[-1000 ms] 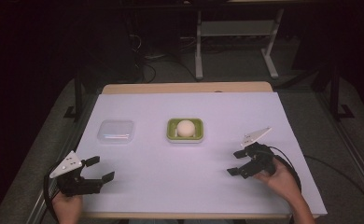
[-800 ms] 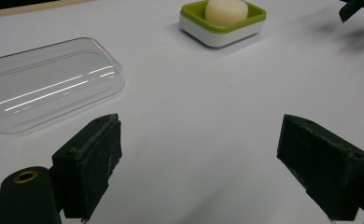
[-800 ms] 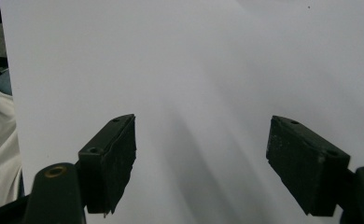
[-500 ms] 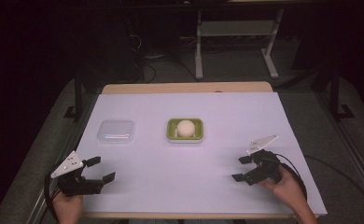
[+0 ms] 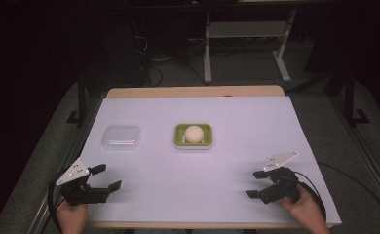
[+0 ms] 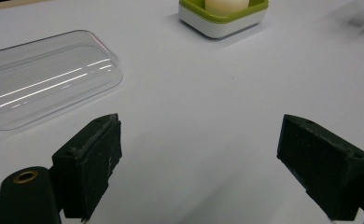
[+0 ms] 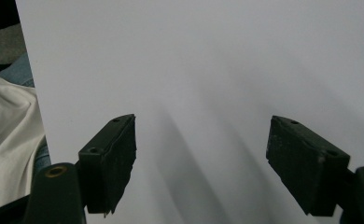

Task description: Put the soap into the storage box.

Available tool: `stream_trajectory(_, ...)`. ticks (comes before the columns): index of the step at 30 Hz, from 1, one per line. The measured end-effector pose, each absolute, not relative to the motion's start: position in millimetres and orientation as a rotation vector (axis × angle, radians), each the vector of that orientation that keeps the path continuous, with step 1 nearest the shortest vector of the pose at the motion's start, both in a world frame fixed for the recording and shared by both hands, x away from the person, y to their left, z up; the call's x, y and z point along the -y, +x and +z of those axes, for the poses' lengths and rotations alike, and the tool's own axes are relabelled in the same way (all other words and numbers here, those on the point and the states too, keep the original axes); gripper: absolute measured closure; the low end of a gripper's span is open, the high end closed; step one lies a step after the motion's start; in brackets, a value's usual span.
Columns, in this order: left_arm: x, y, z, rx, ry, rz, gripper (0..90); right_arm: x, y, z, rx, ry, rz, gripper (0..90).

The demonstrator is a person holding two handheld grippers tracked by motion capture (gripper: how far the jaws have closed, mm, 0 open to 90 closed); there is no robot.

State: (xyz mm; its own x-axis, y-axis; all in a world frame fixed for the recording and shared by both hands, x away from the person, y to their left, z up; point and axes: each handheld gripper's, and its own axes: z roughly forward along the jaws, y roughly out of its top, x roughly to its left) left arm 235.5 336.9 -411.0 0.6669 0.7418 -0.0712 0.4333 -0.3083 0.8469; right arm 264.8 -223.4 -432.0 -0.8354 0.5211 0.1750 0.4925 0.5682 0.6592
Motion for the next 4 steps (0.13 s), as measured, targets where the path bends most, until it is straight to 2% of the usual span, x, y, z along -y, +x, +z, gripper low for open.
stream_trajectory(4, -335.8, 235.5, -410.6, -0.908, 1.959, 0.416, 13.3, 219.9, 256.0, -436.7, -2.756, 0.886, 1.111, 23.1)
